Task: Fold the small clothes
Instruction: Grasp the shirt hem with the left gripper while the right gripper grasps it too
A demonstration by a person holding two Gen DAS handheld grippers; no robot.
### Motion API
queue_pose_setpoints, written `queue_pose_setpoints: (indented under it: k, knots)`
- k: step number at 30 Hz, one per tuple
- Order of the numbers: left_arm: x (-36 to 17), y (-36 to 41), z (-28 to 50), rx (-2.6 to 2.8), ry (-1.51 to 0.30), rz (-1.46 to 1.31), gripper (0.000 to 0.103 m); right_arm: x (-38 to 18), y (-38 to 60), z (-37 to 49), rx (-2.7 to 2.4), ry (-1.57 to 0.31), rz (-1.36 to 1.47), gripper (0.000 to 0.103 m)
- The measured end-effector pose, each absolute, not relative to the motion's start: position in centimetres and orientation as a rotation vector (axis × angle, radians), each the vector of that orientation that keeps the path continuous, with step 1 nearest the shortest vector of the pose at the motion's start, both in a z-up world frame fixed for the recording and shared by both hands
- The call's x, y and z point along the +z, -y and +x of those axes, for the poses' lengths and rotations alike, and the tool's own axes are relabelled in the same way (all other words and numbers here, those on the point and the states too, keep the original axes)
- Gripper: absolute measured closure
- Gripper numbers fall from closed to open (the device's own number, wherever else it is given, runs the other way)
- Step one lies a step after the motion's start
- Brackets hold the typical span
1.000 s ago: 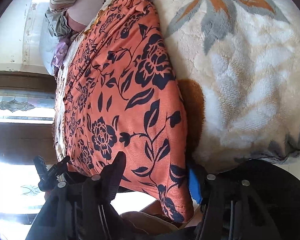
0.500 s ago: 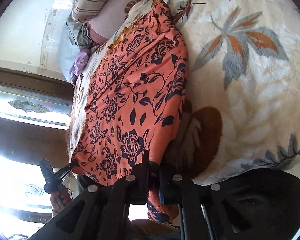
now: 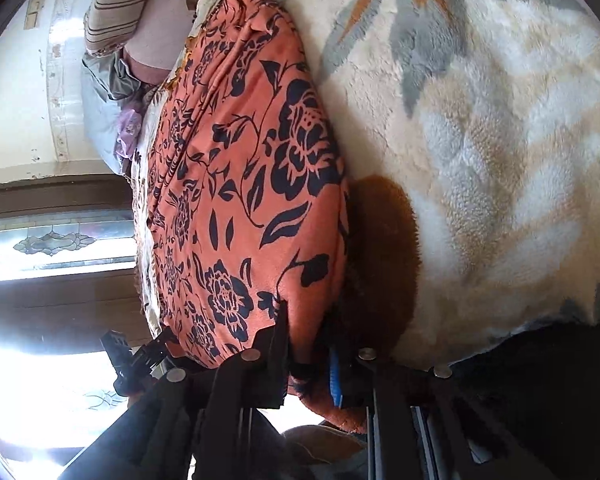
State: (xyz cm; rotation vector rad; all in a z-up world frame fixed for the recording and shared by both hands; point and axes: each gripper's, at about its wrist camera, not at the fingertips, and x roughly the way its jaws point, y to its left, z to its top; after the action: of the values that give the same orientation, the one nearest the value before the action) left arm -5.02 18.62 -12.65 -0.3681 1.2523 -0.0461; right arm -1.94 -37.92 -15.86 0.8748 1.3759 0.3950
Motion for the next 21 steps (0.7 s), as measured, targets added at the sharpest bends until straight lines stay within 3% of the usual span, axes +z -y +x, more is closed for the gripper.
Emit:
queue_pose_setpoints:
  k: [2,9,15,21]
  knots:
    - [-12.5,-19.0,-4.8,-0.073,-1.249,-0.380,0.096,-15.6,37.8,-2.1,0.391,-1.376,0.852,0.089]
    - [-7.5,-19.3,-5.0,-0.126,-1.119,-0.379,0.097,-10.6,38.3,-2.4,0.464,-1.214,0.911,0.093]
    - [-12.5,-19.6,-4.5,-0.081,-1.283,-0.351,0.097,-14.8,38.8,-2.6,0.419,-1.299,0.988,0.093]
    - [-8.9,-19.3,-1.2,-0.152,-1.177,-0.361,0.097,-12.0,38.8,1.0,0.509,-1.219,1.021,0.093]
